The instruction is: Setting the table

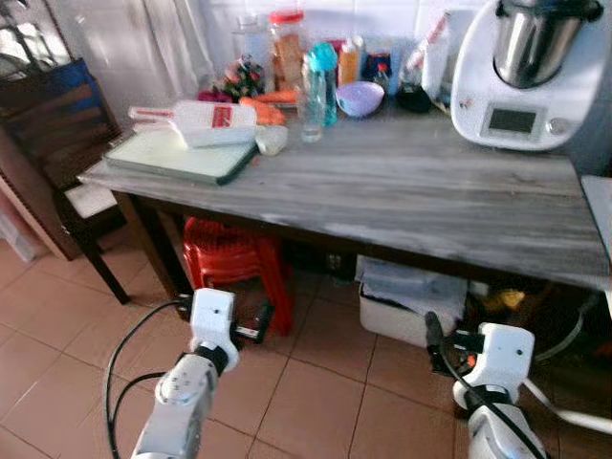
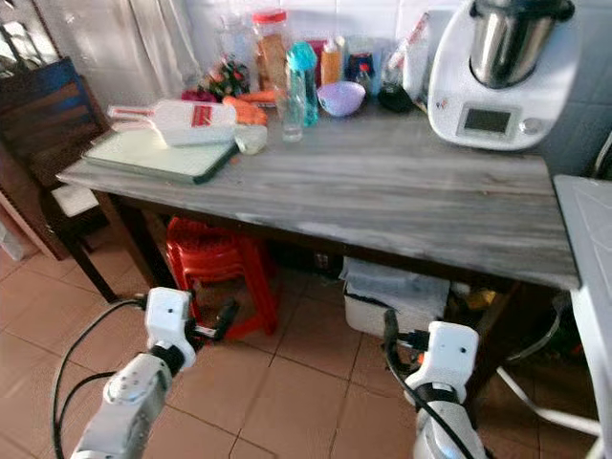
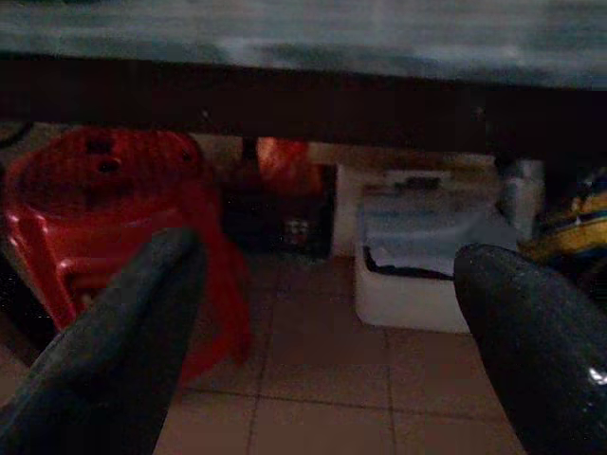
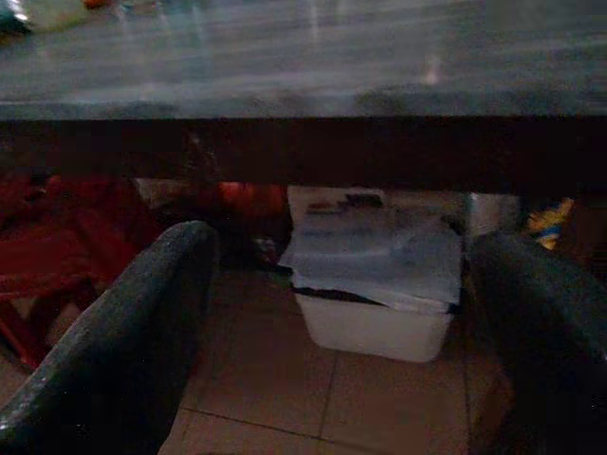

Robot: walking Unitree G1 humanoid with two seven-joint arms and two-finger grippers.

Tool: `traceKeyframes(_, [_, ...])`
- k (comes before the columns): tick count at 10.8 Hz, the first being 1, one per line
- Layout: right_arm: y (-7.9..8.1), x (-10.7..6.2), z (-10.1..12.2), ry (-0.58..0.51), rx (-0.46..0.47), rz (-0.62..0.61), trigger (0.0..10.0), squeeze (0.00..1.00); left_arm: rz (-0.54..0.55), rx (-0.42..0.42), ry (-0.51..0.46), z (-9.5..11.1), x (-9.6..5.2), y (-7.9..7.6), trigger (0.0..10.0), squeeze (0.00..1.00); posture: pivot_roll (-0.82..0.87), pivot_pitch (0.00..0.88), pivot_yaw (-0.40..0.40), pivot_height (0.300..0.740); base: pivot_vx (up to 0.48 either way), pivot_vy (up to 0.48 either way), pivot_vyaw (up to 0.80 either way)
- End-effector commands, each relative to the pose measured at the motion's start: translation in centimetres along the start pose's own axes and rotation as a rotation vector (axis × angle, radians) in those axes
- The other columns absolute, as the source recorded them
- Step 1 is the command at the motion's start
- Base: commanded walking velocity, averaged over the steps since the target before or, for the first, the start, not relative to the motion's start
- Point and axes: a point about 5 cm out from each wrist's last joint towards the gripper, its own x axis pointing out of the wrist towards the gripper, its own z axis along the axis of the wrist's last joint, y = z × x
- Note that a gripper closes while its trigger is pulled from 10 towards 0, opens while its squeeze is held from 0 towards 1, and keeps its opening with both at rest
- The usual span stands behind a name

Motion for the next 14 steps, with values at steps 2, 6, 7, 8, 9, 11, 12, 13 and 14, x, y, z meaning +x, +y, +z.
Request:
traceKeyframes(2, [0.1,0.0,-0.1,0.002,0.001,0.0,10.0,0.0,0.018,0.018,0.014,-0.1,-0.1,0.4,10.0,0.0,0.02,0.0,0.069,0.74,-0.302,0.0,0.0])
traceKeyframes(6, [0.0,0.0,-0.2,0.001,0.003,-0.007,10.0,0.0,0.011,0.033,0.012,0.0,0.1,0.3,10.0,0.0,0.02,0.0,0.073,0.74,-0.325,0.0,0.0])
traceKeyframes(7, [0.0,-0.1,-0.2,0.001,0.004,-0.01,10.0,0.0,0.008,0.037,0.008,0.1,0.1,0.3,10.0,0.0,0.02,0.0,0.076,0.74,-0.326,0.0,0.0])
traceKeyframes(8, [0.0,-0.2,-0.2,0.001,0.005,-0.011,10.0,0.0,0.002,0.04,0.006,0.1,0.1,0.2,10.0,0.0,0.02,0.0,0.075,0.74,-0.307,0.0,0.0])
traceKeyframes(9, [-0.1,-0.2,-0.2,0.001,0.006,-0.014,10.0,0.0,-0.006,0.038,0.002,0.2,0.1,0.1,10.0,0.0,0.01,0.0,0.074,0.74,-0.277,0.0,0.0])
traceKeyframes(11, [-0.5,-0.4,0.0,-0.008,0.017,-0.035,10.0,0.0,-0.055,0.019,-0.029,0.6,0.1,-0.2,10.0,0.0,0.01,0.0,0.074,0.74,0.0,0.0,0.0])
traceKeyframes(12, [-0.9,-0.4,-0.1,-0.001,0.003,-0.049,10.0,0.0,-0.072,0.007,-0.043,0.8,0.0,-0.2,10.0,0.0,0.01,0.0,0.074,0.74,0.0,0.0,0.0])
traceKeyframes(13, [-1.0,-0.4,-0.1,0.004,-0.002,-0.061,10.0,0.0,-0.075,-0.015,-0.045,0.9,0.0,-0.1,10.0,0.0,0.02,0.0,0.073,0.74,0.0,0.0,0.0])
traceKeyframes(14, [-1.0,-0.4,0.0,0.002,-0.009,-0.06,10.0,0.0,-0.078,-0.019,-0.045,0.9,0.0,-0.2,10.0,0.0,0.01,0.0,0.074,0.74,0.0,0.0,0.0])
